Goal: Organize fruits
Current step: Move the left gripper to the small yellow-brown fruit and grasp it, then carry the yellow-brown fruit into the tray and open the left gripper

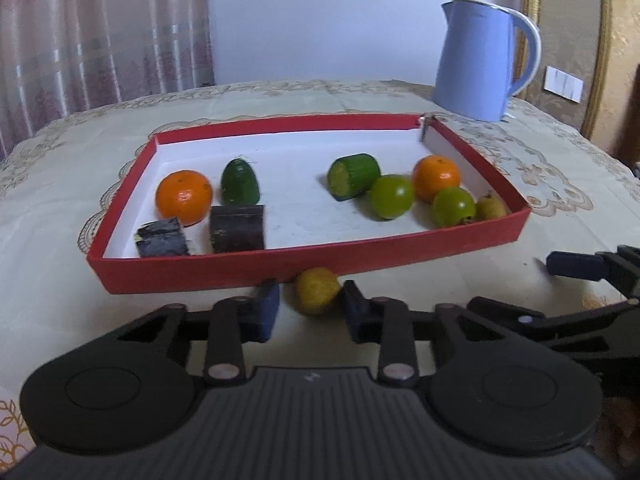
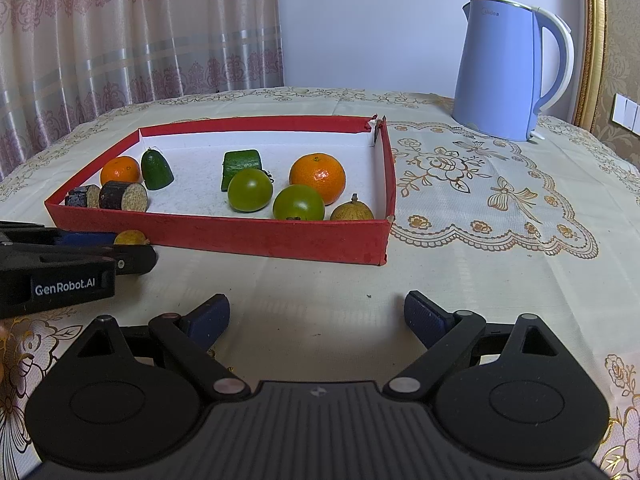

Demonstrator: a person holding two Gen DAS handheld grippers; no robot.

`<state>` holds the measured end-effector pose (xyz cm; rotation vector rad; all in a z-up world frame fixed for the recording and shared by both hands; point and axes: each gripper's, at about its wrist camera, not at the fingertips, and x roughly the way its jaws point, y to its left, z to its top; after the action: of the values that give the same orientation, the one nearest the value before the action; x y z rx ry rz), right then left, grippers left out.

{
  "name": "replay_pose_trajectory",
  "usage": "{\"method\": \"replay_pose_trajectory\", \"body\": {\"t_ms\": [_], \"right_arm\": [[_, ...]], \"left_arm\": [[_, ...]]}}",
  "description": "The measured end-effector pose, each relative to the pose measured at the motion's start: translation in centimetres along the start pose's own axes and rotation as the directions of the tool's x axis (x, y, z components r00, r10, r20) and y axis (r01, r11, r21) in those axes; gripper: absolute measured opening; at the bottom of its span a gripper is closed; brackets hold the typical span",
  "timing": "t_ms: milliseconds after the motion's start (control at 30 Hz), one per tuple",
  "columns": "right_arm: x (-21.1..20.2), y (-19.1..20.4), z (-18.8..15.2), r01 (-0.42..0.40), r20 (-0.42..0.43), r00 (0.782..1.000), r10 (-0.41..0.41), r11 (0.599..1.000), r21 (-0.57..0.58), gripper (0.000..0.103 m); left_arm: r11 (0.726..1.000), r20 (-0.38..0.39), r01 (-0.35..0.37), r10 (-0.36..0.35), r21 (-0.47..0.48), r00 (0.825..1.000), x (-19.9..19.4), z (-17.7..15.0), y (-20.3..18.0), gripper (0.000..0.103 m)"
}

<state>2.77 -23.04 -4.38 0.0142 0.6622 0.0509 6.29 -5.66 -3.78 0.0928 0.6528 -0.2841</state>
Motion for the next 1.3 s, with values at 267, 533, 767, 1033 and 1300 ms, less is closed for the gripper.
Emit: {"method": "replay_pose_trajectory", "body": {"t_ms": [267,533,767,1033,1300], "right_arm": [[0.0,0.0,0.0,0.0,0.0,1.0,0.0,1.0,0.0,0.095],[0.0,0.0,0.0,0.0,0.0,1.0,0.0,1.0,0.0,0.095],[0.0,0.0,0.0,0.0,0.0,1.0,0.0,1.0,0.0,0.095],[0.0,0.0,0.0,0.0,0.0,1.0,0.0,1.0,0.0,0.095],[0.0,0.0,0.0,0.0,0.0,1.0,0.0,1.0,0.0,0.095]], "left_arm": [[1.0,0.012,0.003,-0.003,0.014,1.0,0.0,-0.2,-0.3,0.023],[1.0,0.013,-0.004,0.004,0.021,1.0,-0.2,-0.3,-0.4,0.023],[0.999,0.02,0.004,-0.005,0.037,1.0,-1.4,-0.1,-0.6,0.023],[0.999,0.051,0.023,-0.024,0.024,0.998,-2.8,1.3,0.0,0.023],[1.0,0.079,0.014,-0.016,0.024,0.997,-2.7,3.1,0.2,0.023]]}}
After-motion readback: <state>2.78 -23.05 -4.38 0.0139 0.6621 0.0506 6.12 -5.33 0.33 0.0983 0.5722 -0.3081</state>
